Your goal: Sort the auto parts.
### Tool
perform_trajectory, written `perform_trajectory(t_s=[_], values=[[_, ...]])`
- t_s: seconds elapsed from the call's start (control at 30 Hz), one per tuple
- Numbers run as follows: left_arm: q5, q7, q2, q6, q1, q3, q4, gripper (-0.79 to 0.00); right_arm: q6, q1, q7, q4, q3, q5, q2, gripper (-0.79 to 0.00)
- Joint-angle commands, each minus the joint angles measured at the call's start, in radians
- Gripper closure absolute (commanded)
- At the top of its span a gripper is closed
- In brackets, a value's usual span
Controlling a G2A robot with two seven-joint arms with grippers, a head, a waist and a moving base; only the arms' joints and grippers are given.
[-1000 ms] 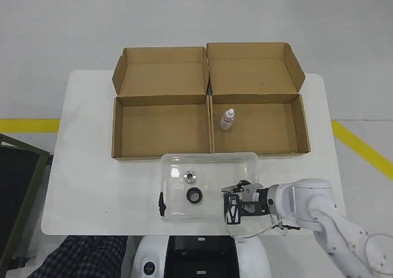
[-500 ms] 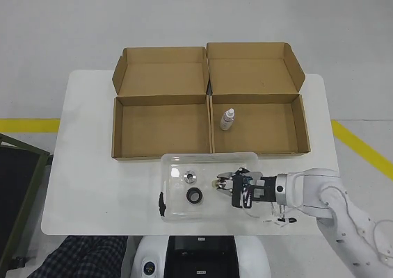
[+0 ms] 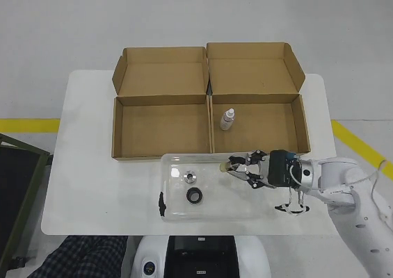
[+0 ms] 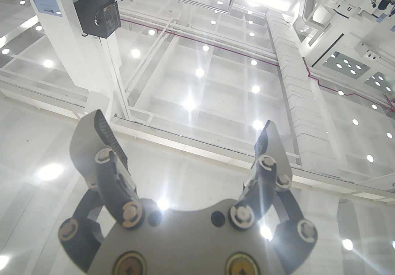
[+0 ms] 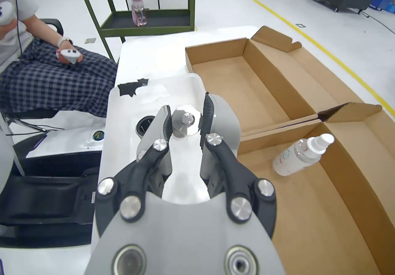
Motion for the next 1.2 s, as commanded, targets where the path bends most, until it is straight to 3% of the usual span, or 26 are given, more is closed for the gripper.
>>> perform_trajectory(t_s=[0.0,0.5,1.17], values=[[0.0,0.0,0.0,0.0,0.0,0.0,0.0,-0.785,0.0,-0.003,-0.036,0.004,0.019,0.023,0.004,0.0],[0.0,0.0,0.0,0.0,0.0,0.0,0.0,-0.785,0.0,-0.032,-0.157,0.046,0.087,0.146,0.018,0.0],[0.0,0.0,0.0,0.0,0.0,0.0,0.0,-0.785,0.048,0.013,-0.091,0.081,0.051,0.184,0.01,0.0]])
